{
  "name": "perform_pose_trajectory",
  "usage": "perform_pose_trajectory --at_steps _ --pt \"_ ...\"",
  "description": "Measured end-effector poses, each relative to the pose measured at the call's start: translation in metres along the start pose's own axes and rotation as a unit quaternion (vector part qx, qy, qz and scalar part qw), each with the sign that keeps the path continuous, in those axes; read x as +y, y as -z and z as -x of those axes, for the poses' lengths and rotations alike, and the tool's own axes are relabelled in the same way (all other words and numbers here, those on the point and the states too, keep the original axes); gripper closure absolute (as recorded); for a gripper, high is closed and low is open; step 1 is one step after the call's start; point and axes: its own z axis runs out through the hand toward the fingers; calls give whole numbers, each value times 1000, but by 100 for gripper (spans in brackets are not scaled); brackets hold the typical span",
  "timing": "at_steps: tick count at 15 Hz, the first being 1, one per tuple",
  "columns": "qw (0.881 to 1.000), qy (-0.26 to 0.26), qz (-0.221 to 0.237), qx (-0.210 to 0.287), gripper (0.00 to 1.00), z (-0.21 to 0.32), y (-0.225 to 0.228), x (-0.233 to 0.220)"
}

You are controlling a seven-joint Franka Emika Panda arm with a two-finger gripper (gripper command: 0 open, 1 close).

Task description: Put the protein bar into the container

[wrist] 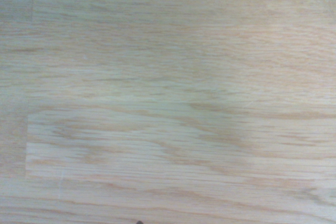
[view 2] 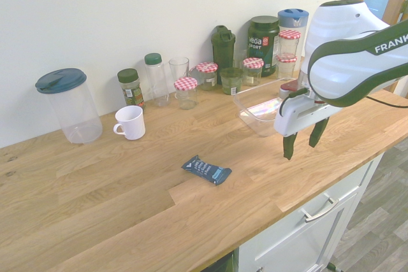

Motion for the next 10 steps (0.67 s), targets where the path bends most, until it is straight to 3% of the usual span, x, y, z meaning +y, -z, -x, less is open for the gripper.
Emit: perform_pose_trajectory --at_steps 4,10 --pt "1000 13 11 13 0 11 6 -15" --pt "995 89 14 48 0 60 54 -89"
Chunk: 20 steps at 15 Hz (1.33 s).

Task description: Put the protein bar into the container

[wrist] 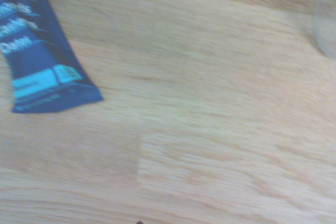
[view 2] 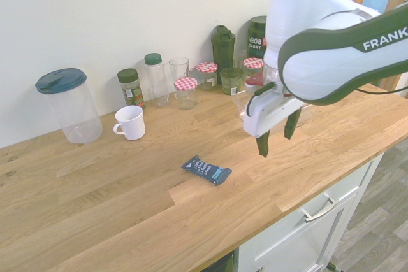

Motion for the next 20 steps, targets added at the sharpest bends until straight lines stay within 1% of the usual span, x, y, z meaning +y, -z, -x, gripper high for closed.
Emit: perform_pose_trajectory --at_steps 2,4,8,10,14,20 --pt "1000 23 -4 4 0 2 12 -31" --pt "999 34 -2 10 0 0 13 -60" --pt "998 62 13 11 0 -4 -5 -105" --pt "997 71 18 4 0 -3 -16 -119" --pt "996 82 34 -11 0 -8 -52 -136" --pt "995 90 31 -17 0 -12 -76 -154"
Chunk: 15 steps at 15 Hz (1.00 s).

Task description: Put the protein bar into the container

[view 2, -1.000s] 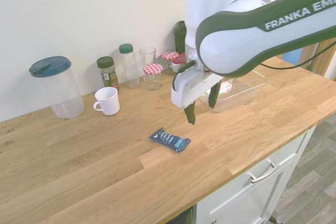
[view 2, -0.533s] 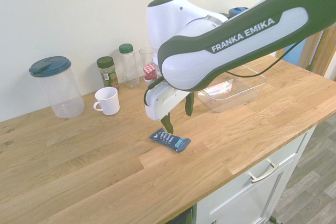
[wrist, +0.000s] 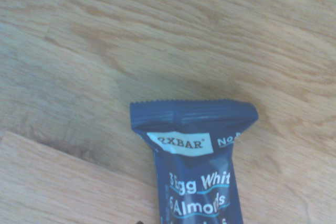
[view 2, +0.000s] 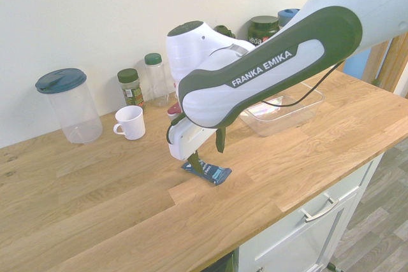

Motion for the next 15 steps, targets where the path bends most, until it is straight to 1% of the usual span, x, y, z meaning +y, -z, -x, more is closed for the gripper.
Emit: perform_pose_trajectory --at_steps 11,12,15 --pt "1000 -6 -5 -7 0 -11 -17 -17" --pt "1000 -6 -5 -8 100 -13 -19 -18" --pt "1000 -9 -4 -10 100 -16 -24 -21"
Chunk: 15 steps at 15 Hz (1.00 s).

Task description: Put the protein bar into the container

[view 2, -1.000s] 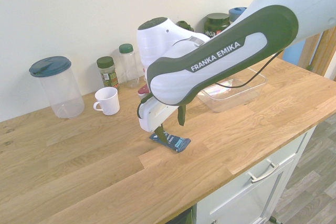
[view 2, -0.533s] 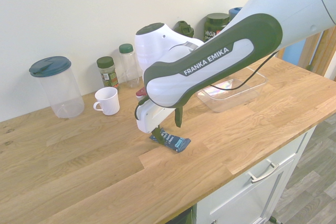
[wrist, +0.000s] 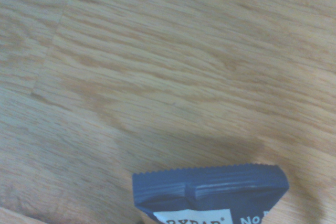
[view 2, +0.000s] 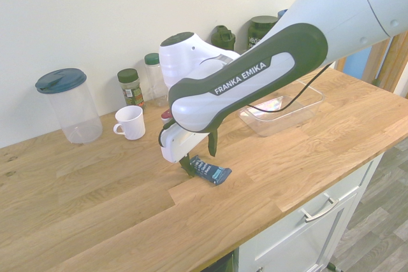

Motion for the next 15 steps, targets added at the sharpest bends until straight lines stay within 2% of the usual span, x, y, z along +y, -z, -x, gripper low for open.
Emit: perform_pose_trajectory --at_steps 11,15 --pt "1000 0 1 1 100 2 -1 -3" --pt "1000 0 -7 -12 100 3 -2 -3"
